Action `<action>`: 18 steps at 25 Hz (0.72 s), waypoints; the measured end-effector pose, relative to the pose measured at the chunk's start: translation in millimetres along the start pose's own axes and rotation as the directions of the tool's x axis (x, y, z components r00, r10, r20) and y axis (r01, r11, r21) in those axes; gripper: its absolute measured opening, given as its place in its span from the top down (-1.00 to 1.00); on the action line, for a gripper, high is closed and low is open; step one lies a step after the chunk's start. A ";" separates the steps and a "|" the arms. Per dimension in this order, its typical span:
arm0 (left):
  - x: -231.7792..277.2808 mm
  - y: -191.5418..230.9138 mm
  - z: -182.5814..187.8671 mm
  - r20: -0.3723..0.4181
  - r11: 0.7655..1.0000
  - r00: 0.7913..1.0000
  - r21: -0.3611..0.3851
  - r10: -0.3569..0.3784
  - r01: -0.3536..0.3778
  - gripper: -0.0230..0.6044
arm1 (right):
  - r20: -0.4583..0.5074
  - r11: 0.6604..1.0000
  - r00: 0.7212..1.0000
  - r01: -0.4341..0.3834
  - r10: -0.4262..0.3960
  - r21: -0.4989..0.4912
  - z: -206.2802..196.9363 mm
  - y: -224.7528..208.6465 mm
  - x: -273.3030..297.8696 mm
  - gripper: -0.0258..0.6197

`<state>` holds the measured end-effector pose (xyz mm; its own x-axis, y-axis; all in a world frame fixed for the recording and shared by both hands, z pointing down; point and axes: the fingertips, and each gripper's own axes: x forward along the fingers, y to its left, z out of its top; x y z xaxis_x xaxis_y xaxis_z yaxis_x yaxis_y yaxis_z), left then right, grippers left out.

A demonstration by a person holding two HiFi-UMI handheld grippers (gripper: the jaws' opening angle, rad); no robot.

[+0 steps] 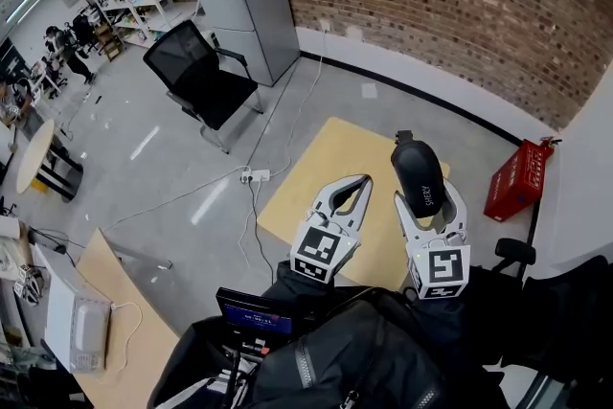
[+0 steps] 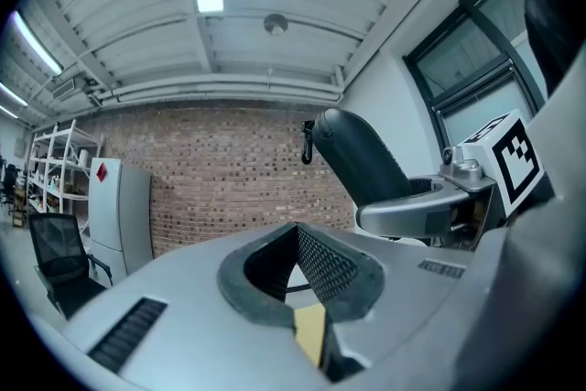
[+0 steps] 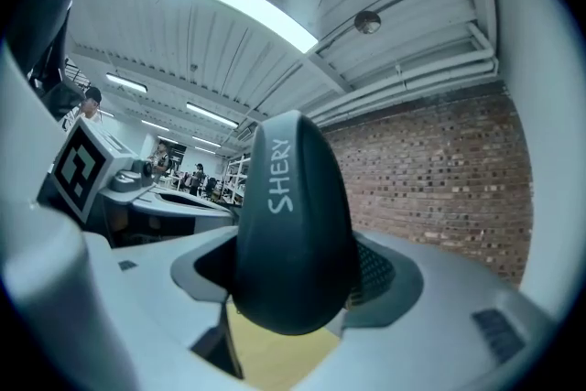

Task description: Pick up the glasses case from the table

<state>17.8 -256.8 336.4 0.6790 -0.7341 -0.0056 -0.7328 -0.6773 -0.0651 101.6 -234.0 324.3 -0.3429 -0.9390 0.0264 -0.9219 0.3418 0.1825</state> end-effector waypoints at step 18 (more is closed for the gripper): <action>-6.7 17.5 0.8 0.037 1.000 0.999 -0.018 0.023 -0.022 0.93 | 0.095 0.999 0.995 -0.023 0.020 0.022 9.8 10.9 6.8 -0.12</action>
<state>0.4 -263.7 334.5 0.6631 -0.7473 -0.0439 -0.7485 -0.6614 -0.0474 87.5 -236.3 316.8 -0.3774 -0.9238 -0.0638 -0.9176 0.3638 0.1598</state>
